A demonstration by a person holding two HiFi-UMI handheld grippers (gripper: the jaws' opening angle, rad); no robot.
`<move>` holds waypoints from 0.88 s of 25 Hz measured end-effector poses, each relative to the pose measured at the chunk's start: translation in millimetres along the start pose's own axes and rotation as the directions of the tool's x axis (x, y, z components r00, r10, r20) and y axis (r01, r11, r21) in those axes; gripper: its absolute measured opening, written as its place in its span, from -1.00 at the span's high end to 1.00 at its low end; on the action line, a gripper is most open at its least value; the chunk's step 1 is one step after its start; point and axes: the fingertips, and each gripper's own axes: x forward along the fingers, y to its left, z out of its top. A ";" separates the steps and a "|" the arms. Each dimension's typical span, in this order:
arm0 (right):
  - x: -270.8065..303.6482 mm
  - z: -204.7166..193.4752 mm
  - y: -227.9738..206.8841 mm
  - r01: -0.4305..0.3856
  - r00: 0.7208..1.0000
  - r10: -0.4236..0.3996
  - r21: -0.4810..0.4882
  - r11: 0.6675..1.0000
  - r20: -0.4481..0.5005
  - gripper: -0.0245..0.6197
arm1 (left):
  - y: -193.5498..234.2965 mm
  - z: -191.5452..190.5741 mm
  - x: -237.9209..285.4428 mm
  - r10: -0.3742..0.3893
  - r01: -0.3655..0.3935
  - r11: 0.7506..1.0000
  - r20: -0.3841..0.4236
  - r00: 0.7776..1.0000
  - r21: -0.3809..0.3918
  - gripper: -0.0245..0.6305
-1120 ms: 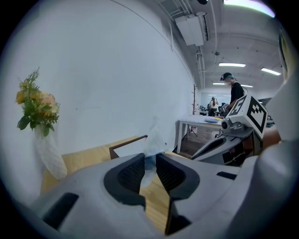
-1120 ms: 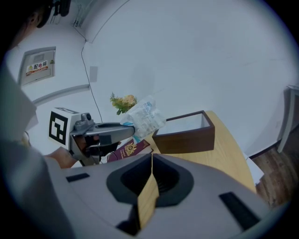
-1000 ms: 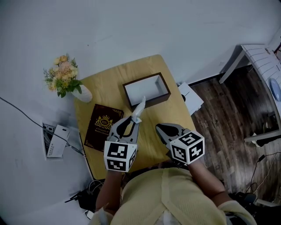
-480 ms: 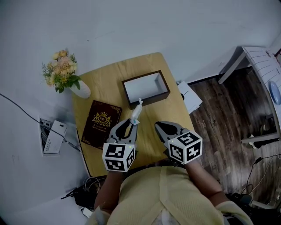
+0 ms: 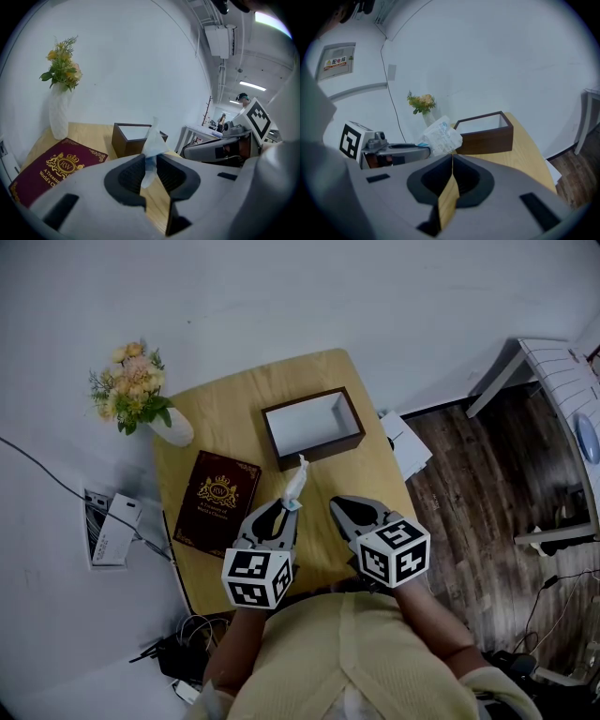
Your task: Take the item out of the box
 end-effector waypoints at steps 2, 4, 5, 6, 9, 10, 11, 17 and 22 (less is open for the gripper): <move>0.4 -0.7 0.2 0.000 1.000 0.000 -0.004 1.000 -0.002 0.83 | 0.1 0.0 -0.4 0.001 -0.001 1.000 0.001 1.000 -0.004 0.65; 0.8 -1.2 -0.2 0.006 1.000 -0.006 -0.009 1.000 -0.003 0.83 | 0.4 0.2 -0.3 0.001 -0.001 1.000 -0.001 1.000 -0.001 0.65; 0.9 -1.4 -0.6 0.010 1.000 -0.010 -0.012 1.000 -0.004 0.83 | 0.5 0.3 -0.1 0.001 -0.001 1.000 -0.002 1.000 0.000 0.65; 1.1 -1.5 -1.4 0.015 1.000 -0.015 -0.015 1.000 -0.005 0.83 | 0.6 0.6 0.3 0.000 0.000 1.000 -0.002 1.000 0.002 0.65; 0.9 -2.3 -4.6 0.032 0.999 -0.032 -0.024 0.999 -0.012 0.83 | -0.3 1.0 2.1 -0.002 0.002 1.000 -0.005 1.000 0.006 0.65; 0.6 -2.5 -5.6 0.036 0.999 -0.036 -0.025 0.999 -0.013 0.83 | -1.0 0.9 2.7 -0.003 0.003 1.000 -0.006 1.000 0.009 0.65; 0.2 -2.4 -6.4 0.039 0.999 -0.039 -0.024 0.999 -0.013 0.83 | -1.9 1.0 3.2 -0.005 0.005 1.000 -0.008 1.000 0.011 0.65; -0.8 -2.0 -8.8 0.045 0.999 -0.045 -0.018 0.999 -0.006 0.83 | -4.4 1.5 6.3 -0.013 0.013 1.000 -0.015 1.000 0.025 0.65; 0.0 -1.2 -9.4 0.045 0.999 -0.045 -0.015 0.999 -0.005 0.83 | -4.6 1.4 8.1 -0.019 0.019 0.999 -0.020 1.000 0.028 0.65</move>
